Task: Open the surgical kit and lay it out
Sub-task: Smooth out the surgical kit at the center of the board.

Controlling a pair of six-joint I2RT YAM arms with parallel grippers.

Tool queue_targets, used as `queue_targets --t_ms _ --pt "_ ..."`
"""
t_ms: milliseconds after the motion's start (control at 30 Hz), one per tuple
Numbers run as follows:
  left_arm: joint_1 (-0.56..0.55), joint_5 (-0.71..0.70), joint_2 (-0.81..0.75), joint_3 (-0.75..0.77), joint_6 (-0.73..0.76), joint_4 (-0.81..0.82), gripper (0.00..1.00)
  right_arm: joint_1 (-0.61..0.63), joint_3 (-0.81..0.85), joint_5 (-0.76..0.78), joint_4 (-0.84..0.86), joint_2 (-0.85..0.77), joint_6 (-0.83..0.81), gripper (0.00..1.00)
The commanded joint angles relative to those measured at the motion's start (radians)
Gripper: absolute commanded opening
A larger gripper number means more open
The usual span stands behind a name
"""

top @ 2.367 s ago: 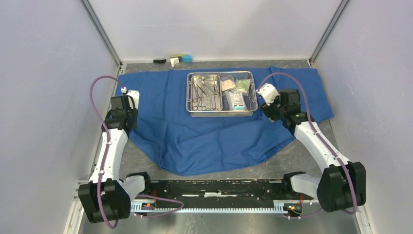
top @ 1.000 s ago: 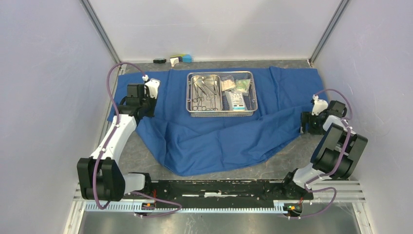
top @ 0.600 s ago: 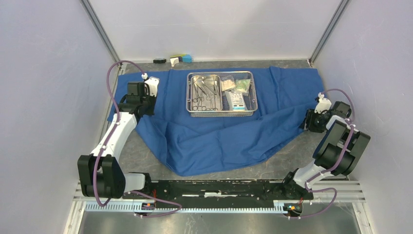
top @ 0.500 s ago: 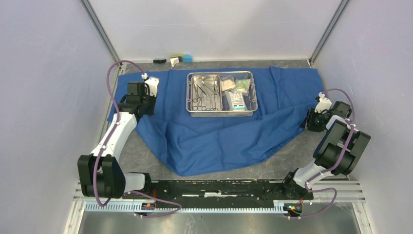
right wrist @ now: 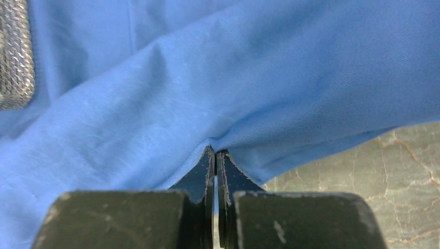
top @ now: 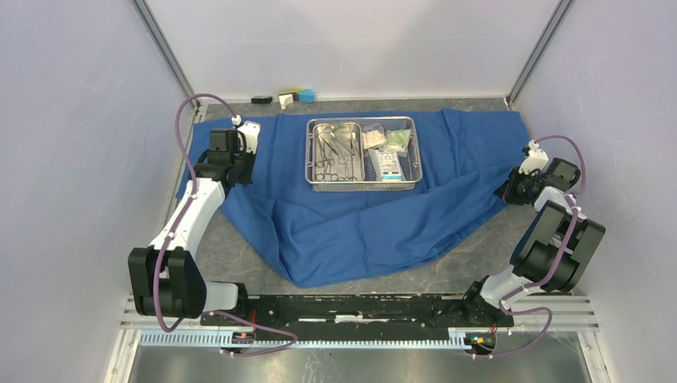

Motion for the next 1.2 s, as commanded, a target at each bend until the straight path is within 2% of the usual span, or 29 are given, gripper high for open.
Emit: queue_targets --t_ms 0,133,300,400,467,667,867,1033,1167 --pt "-0.006 -0.029 0.013 0.060 -0.021 0.022 0.02 0.058 0.081 0.033 0.119 -0.015 0.062 0.00" --pt "-0.006 -0.040 0.023 0.068 -0.023 0.021 0.02 0.162 0.092 0.160 0.182 -0.028 0.082 0.01" --pt "-0.007 -0.055 0.028 0.073 -0.014 0.016 0.02 0.289 0.159 0.286 0.184 0.015 0.052 0.07" --pt "-0.007 -0.059 0.033 0.073 -0.008 0.017 0.02 0.334 0.237 0.320 0.147 0.085 0.030 0.15" --pt "-0.007 -0.060 0.039 0.077 -0.006 0.018 0.02 0.351 0.282 0.332 0.129 0.131 0.024 0.24" --pt "-0.010 -0.051 0.059 0.094 -0.006 0.017 0.02 0.353 0.351 0.341 0.076 0.187 0.006 0.49" --pt "-0.010 -0.030 0.081 0.131 -0.005 0.018 0.02 0.319 0.339 0.307 -0.012 0.110 -0.031 0.62" --pt "-0.009 0.006 0.085 0.152 0.001 0.019 0.02 0.237 0.250 0.212 -0.120 -0.041 -0.064 0.73" --pt "-0.010 0.025 0.087 0.140 0.011 0.031 0.02 0.222 0.161 0.176 -0.214 -0.130 -0.102 0.77"
